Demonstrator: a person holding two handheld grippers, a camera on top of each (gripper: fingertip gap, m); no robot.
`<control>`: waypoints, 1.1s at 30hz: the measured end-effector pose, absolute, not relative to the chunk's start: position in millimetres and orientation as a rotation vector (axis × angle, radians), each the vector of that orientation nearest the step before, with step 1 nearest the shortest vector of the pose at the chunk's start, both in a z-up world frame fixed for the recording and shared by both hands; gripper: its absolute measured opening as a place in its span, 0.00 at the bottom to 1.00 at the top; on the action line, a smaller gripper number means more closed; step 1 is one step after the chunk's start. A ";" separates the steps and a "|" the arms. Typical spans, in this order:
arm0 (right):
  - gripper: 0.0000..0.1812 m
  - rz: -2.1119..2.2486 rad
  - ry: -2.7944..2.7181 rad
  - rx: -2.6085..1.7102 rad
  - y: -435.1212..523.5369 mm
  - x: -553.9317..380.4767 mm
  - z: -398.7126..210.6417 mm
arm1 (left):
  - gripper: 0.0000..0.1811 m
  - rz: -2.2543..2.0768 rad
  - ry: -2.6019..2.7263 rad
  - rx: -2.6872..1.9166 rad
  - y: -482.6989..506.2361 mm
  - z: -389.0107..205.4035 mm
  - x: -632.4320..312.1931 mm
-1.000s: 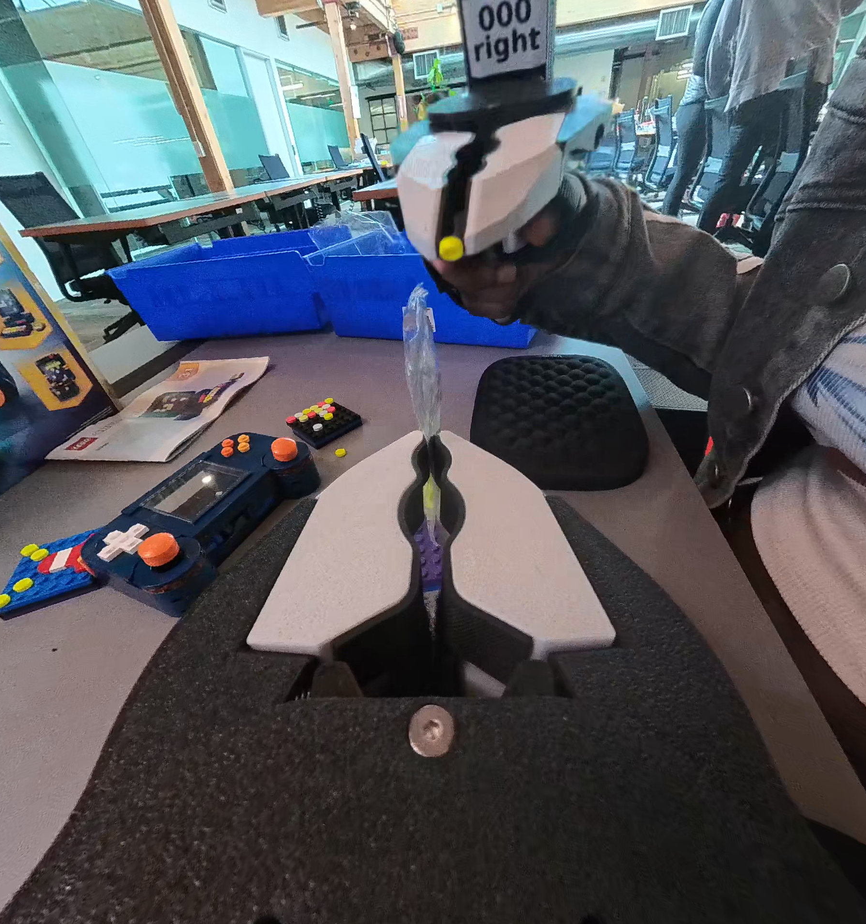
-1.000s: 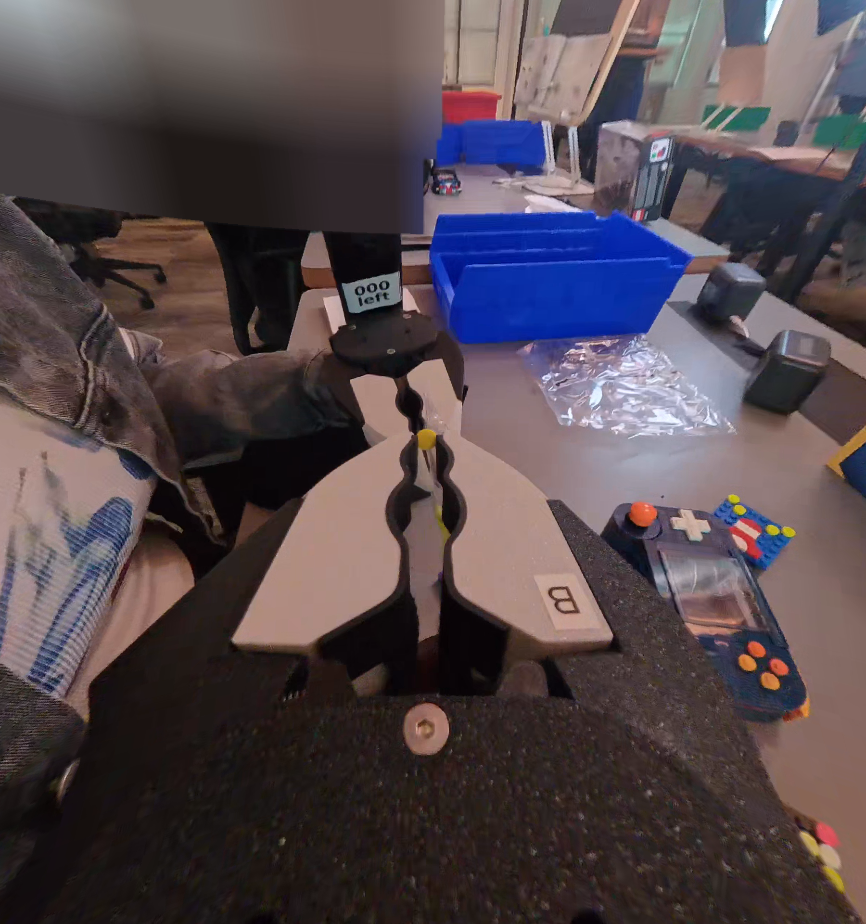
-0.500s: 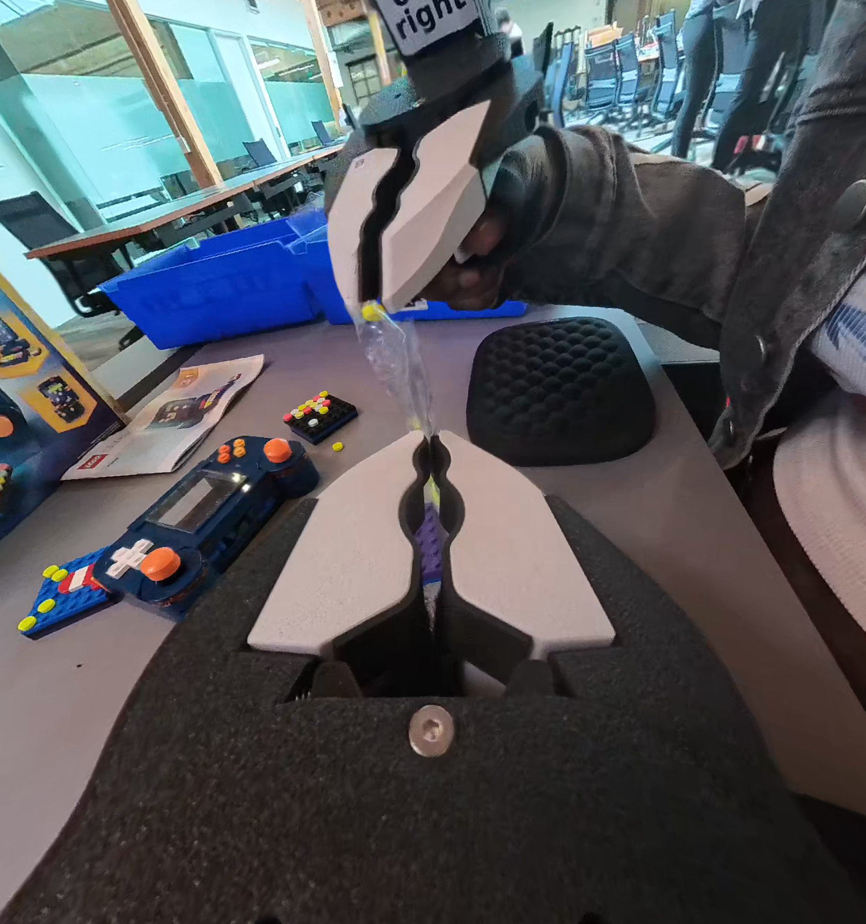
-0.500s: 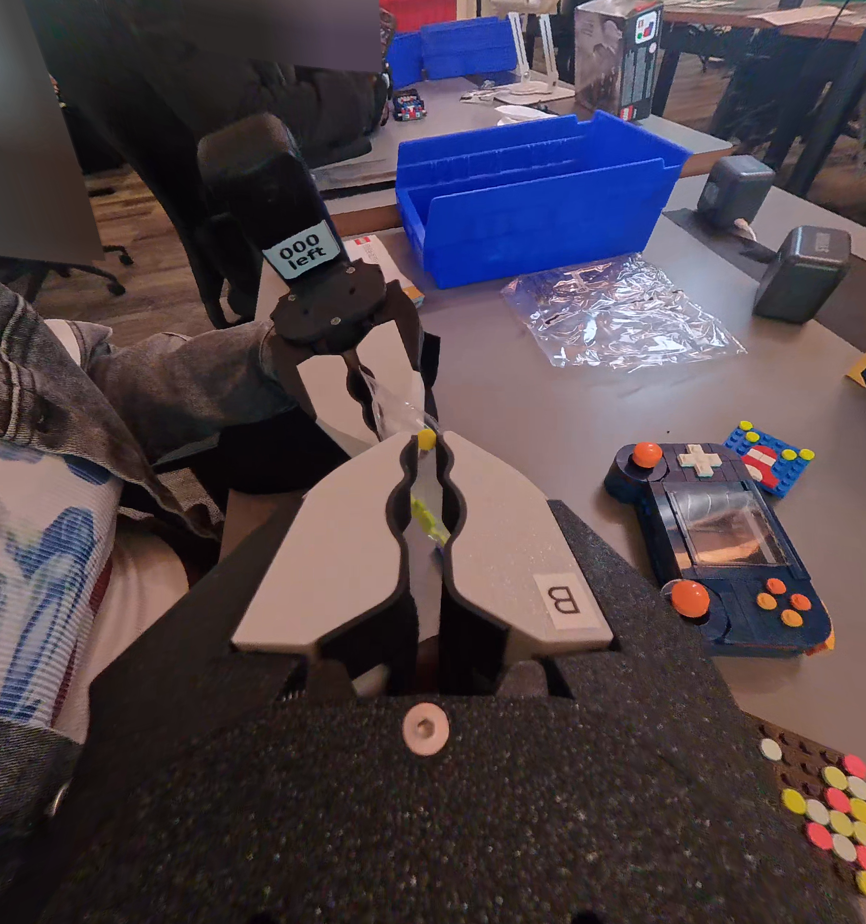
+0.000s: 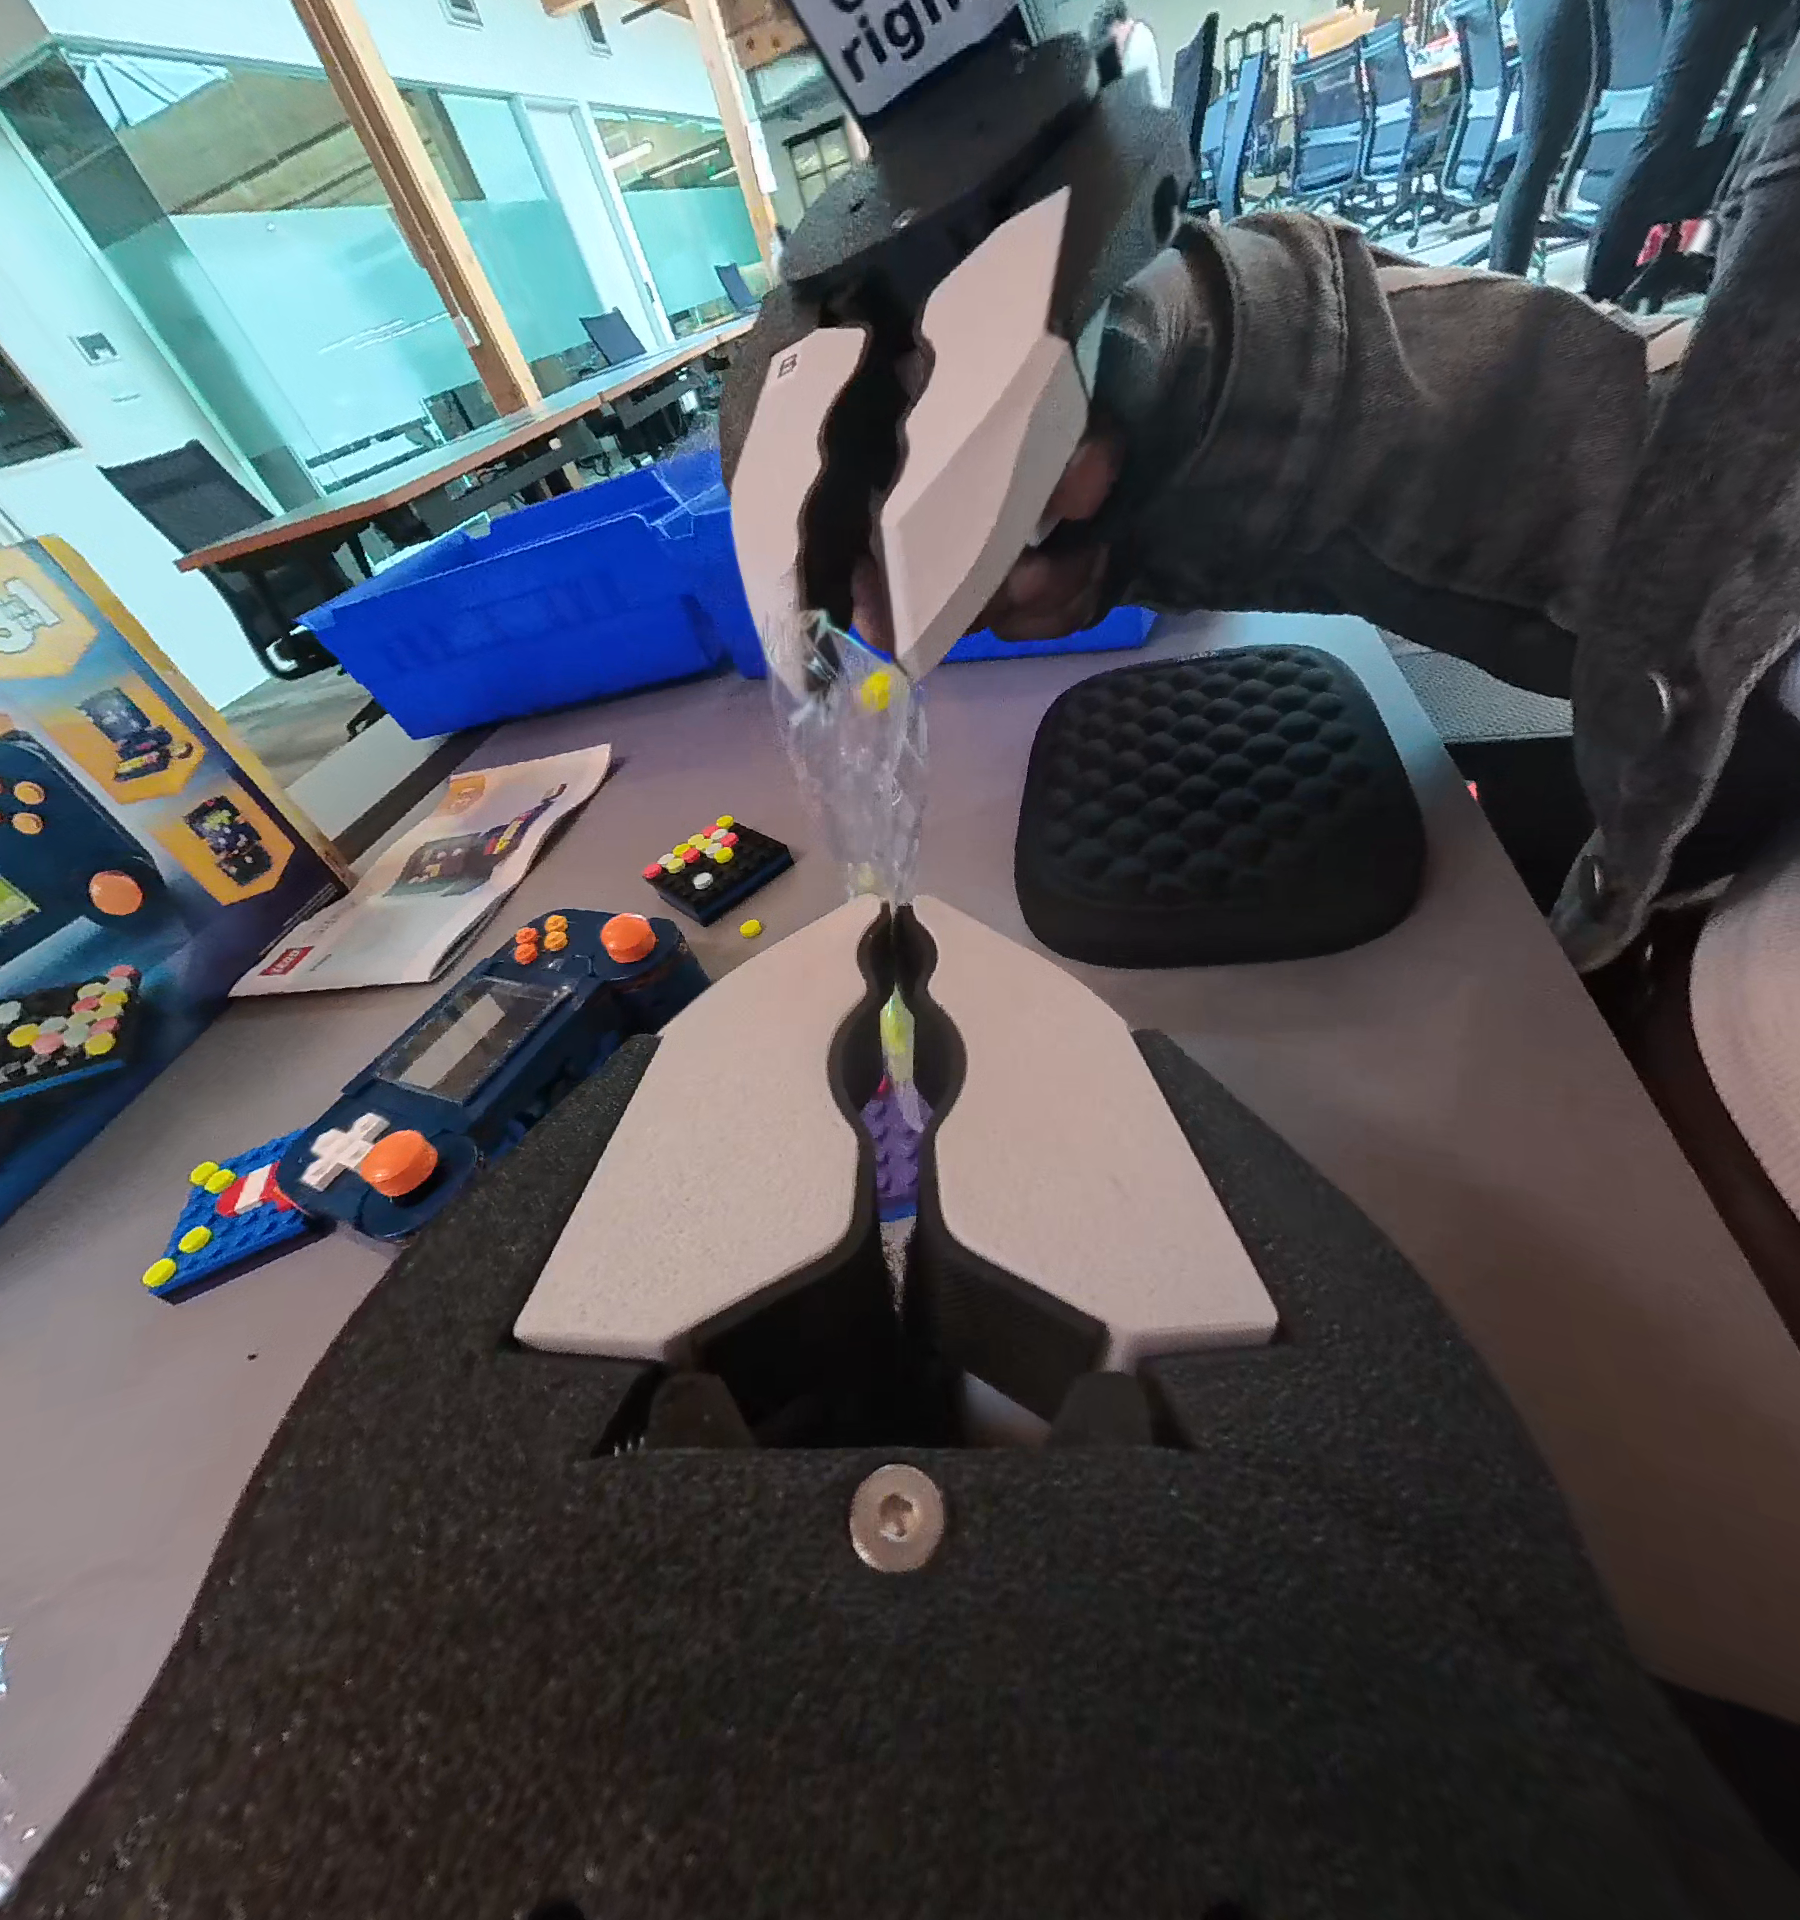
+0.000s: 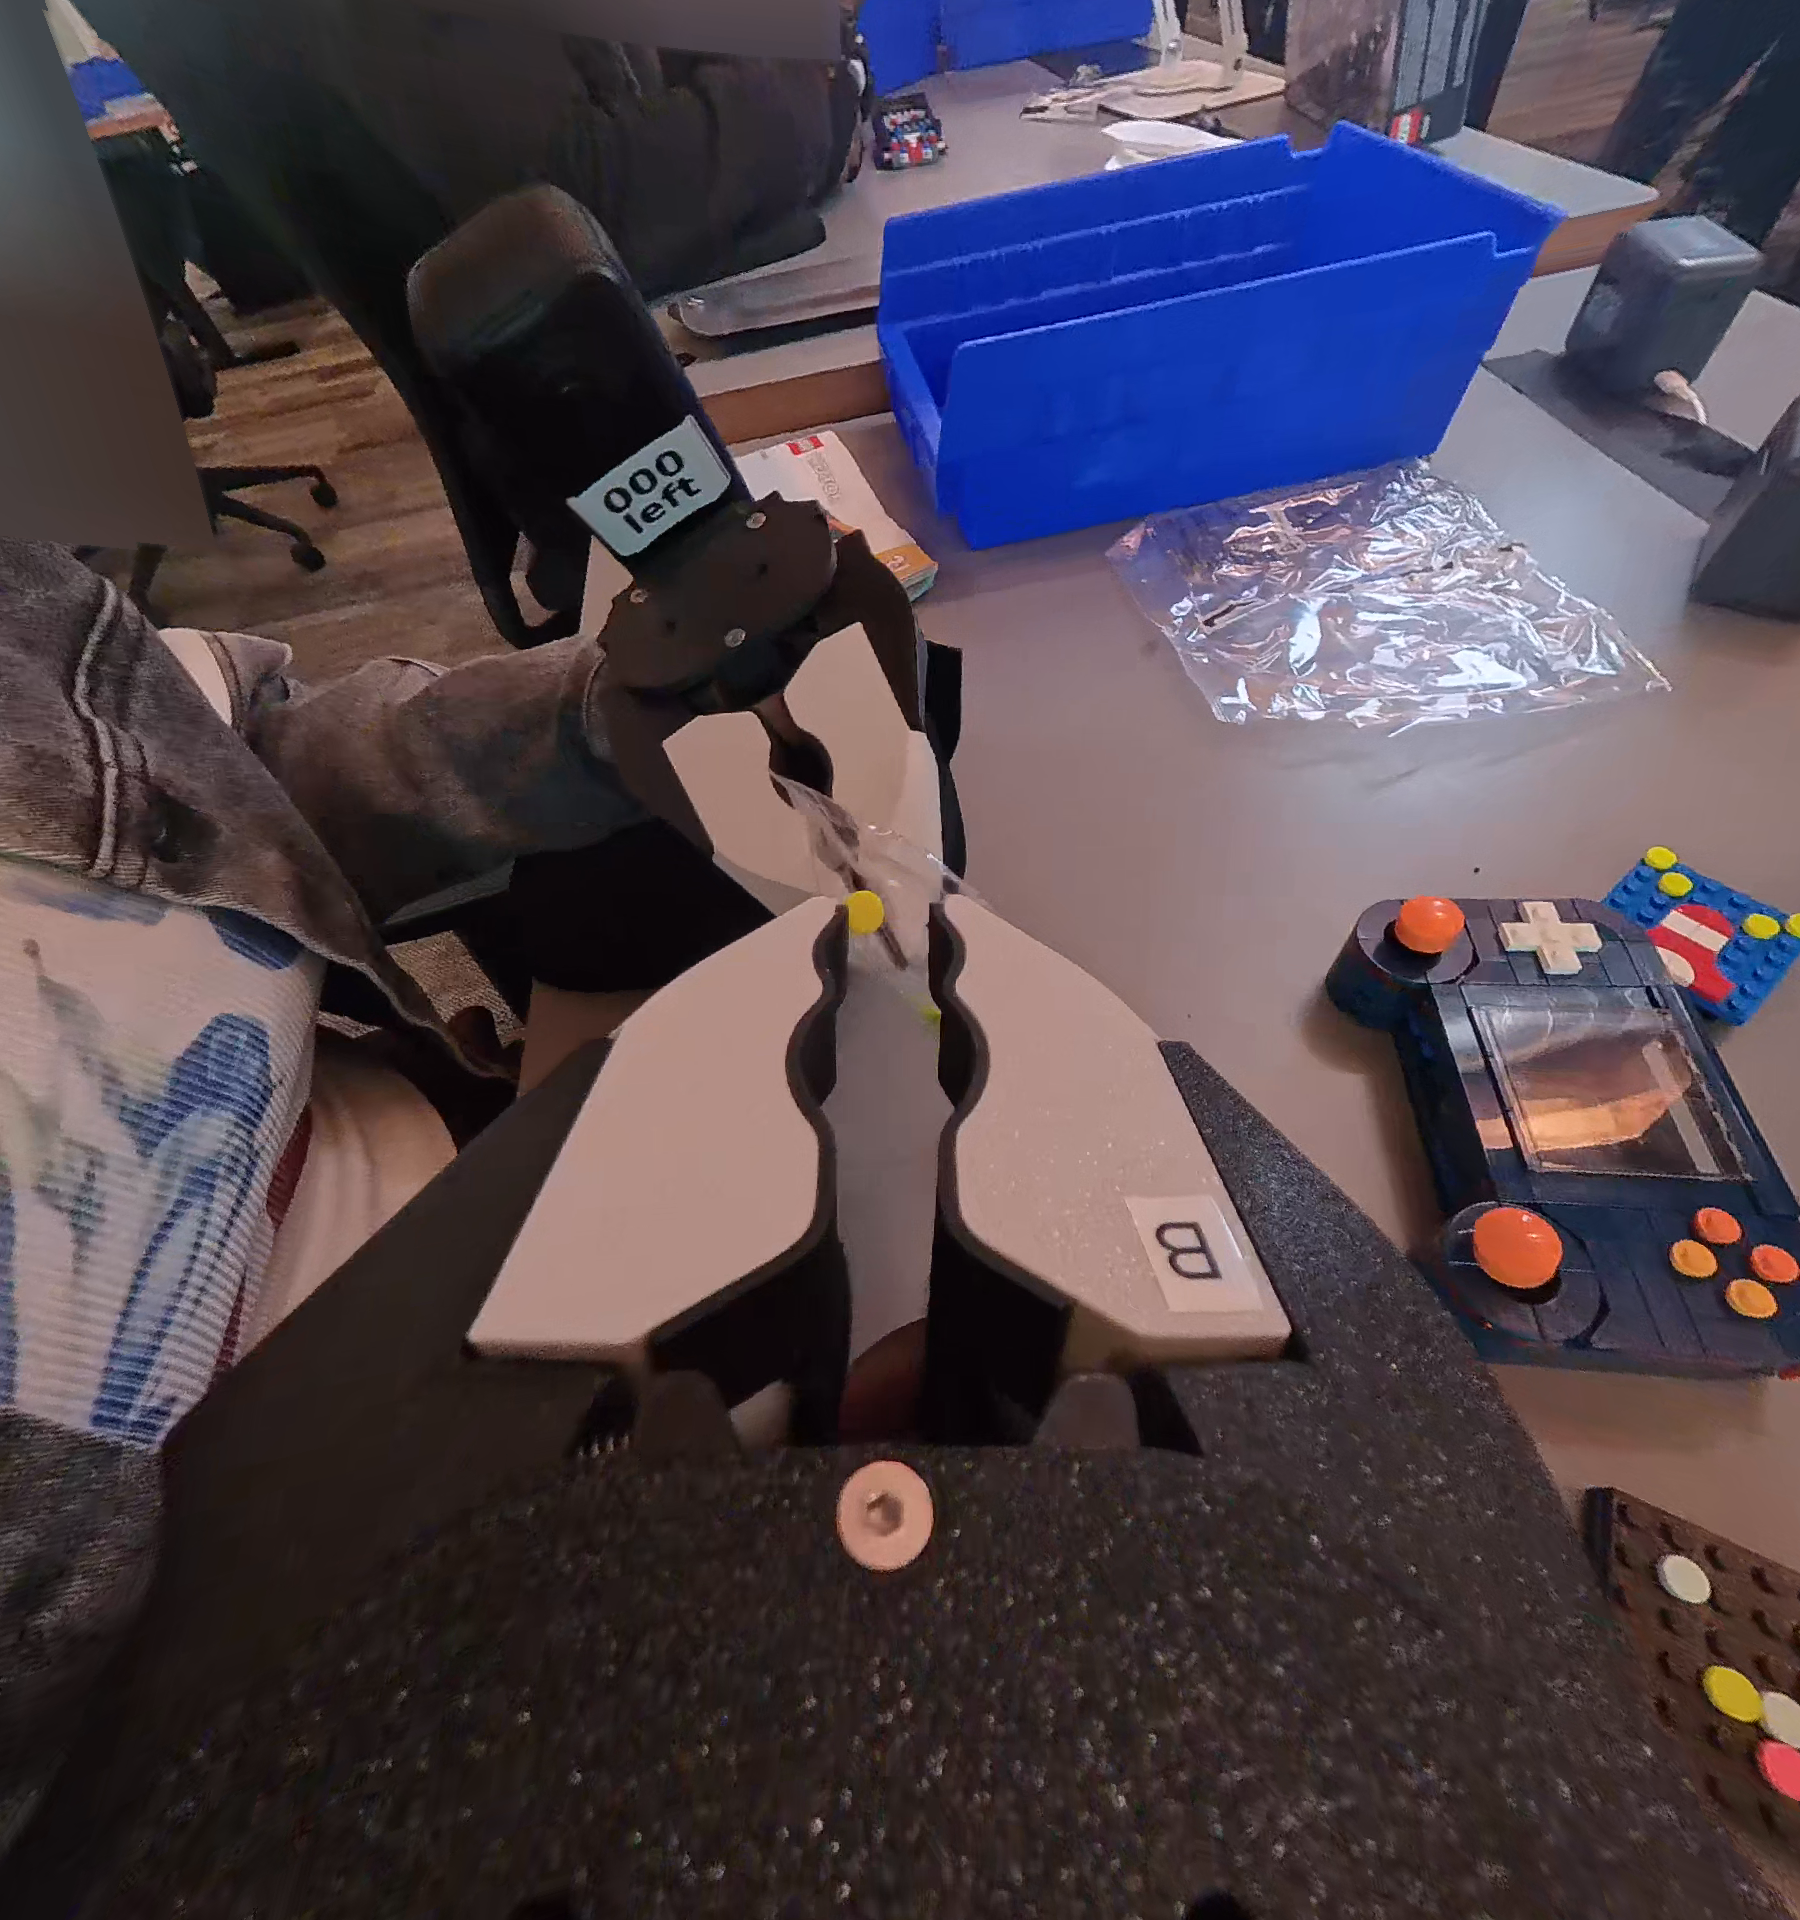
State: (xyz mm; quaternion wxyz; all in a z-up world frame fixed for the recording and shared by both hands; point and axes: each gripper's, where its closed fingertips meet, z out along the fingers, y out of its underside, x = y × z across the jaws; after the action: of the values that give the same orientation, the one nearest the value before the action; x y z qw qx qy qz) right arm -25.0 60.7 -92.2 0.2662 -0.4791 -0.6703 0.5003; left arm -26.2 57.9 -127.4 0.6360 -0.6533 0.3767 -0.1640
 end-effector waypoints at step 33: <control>0.10 1.238 -2.000 -1.137 53.8 -25.1 -99.2 | 0.00 -0.210 0.753 -1.426 63.8 -112.9 -35.8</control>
State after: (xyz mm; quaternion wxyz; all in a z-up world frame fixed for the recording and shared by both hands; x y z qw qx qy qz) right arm -25.1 53.8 -99.2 0.2615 -0.4201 -0.7389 0.4574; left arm -35.8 63.8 -112.9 0.6874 -0.6368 0.3365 -0.0938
